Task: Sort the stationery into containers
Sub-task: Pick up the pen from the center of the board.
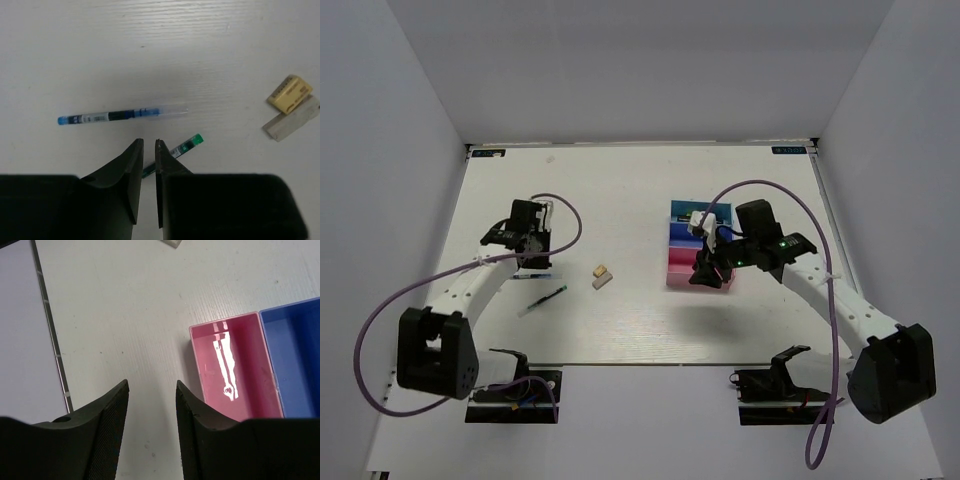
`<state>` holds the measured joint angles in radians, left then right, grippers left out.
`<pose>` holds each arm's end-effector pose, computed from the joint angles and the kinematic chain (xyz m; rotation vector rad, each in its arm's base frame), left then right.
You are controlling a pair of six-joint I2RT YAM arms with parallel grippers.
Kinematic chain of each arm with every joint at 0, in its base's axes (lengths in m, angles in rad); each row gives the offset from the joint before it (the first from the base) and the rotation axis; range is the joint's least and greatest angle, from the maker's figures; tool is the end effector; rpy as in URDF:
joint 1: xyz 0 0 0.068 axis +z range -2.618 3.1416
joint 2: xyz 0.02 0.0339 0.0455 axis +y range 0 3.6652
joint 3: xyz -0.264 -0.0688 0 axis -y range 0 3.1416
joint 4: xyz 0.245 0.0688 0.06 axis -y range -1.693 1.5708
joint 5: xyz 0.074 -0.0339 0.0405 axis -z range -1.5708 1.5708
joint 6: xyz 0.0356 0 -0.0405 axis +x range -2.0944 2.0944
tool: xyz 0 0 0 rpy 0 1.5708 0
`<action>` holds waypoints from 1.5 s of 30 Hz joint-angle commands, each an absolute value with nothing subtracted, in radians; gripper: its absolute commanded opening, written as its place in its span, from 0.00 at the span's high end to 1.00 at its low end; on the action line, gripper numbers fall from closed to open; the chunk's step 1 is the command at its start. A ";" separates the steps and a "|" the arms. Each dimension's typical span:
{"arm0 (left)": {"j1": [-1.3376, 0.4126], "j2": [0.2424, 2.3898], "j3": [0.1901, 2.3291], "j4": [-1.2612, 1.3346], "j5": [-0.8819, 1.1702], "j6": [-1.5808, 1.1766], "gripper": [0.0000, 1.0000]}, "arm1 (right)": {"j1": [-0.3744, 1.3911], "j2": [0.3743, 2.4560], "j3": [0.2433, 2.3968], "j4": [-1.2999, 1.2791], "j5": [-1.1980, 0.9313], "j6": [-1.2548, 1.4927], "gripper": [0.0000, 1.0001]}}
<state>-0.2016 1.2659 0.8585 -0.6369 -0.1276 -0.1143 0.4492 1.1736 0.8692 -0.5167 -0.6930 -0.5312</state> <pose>0.2404 -0.0445 0.2288 0.0688 2.6014 0.0539 0.2051 0.1241 0.2666 -1.3470 1.8423 0.7787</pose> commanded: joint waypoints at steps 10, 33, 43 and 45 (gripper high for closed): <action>-0.192 1.432 0.930 -0.603 0.153 0.432 0.44 | 0.451 1.109 0.830 -0.485 -0.678 -0.574 0.54; -0.146 1.523 0.902 -0.655 0.238 0.564 0.43 | 0.451 1.097 0.828 -0.505 -0.663 -0.586 0.54; -0.173 1.560 0.887 -0.627 0.161 0.584 0.41 | 0.449 1.089 0.833 -0.514 -0.672 -0.589 0.54; -0.181 1.568 0.885 -0.617 0.128 0.591 0.41 | 0.449 1.085 0.833 -0.518 -0.675 -0.591 0.54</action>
<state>-0.1673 1.5650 0.8902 -0.6453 0.1677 0.5682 0.4519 1.1114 0.8345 -0.5175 -0.6575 -0.5808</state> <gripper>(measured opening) 0.583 0.462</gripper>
